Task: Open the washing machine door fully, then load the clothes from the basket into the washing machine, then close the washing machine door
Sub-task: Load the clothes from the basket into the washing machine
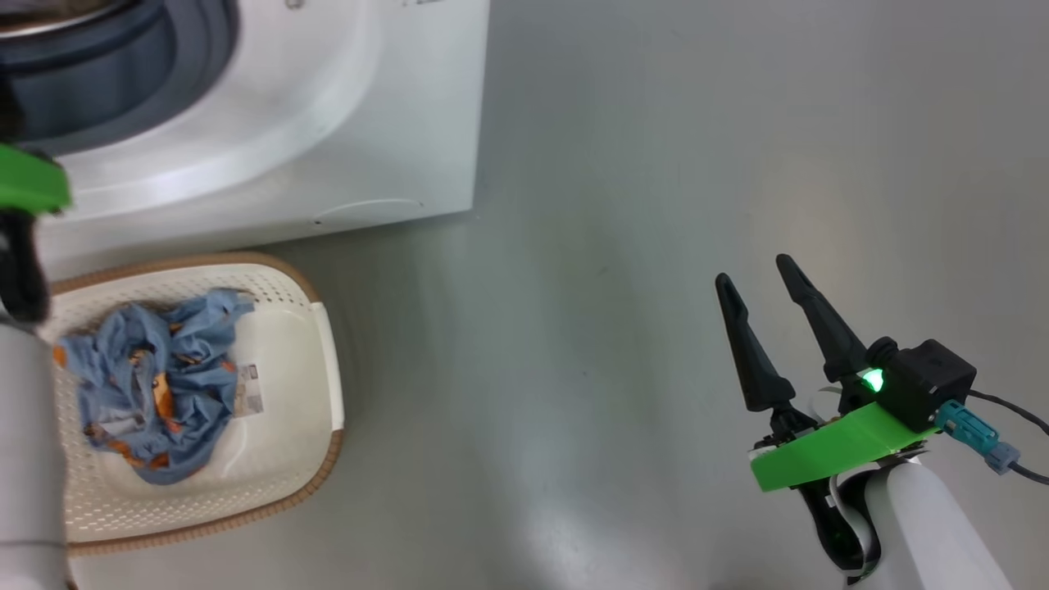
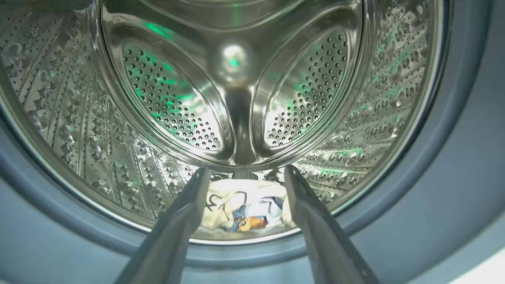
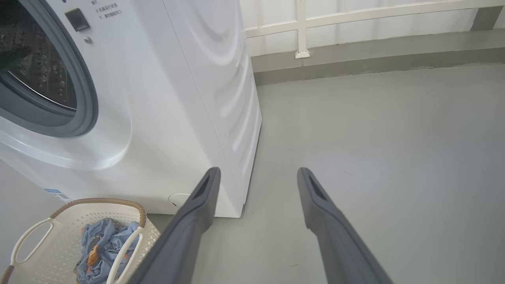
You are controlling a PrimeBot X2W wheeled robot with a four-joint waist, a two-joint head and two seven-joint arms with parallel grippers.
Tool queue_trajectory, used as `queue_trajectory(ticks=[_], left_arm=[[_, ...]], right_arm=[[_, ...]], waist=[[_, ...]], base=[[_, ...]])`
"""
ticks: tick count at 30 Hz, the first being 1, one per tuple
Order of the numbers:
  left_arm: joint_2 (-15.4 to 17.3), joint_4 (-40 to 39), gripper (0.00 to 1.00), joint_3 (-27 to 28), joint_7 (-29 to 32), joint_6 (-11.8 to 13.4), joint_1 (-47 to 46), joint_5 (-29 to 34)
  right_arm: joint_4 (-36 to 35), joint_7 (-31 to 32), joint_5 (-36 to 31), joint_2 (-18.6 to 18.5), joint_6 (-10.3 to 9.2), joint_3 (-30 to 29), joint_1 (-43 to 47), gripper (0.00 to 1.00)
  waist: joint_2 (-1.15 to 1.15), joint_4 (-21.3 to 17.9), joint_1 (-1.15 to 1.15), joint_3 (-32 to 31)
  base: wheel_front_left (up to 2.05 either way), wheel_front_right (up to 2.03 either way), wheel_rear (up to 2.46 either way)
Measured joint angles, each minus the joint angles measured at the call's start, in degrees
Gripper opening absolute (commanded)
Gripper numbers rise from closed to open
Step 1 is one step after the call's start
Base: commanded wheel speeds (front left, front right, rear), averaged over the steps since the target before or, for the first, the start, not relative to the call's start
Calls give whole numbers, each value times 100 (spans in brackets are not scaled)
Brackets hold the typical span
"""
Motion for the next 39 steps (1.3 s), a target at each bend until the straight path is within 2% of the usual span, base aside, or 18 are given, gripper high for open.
queue_trajectory(ticks=[10,21,39], left_arm=[[-348,-408,100,-46,1,0,1276,-157],[-491,-893,100,-133,1,0,2327,55],[-569,-1533,100,-102,2,0,4161,80]], right_arm=[[110,0,49,-243,0,-180,411,100],[175,0,107,-453,0,-369,800,100],[227,0,249,-534,1,-532,1456,100]], waist=[[0,282,0,-557],[0,655,0,-1126],[0,914,0,-1984]], base=[[0,0,0],[0,0,0],[0,0,0]])
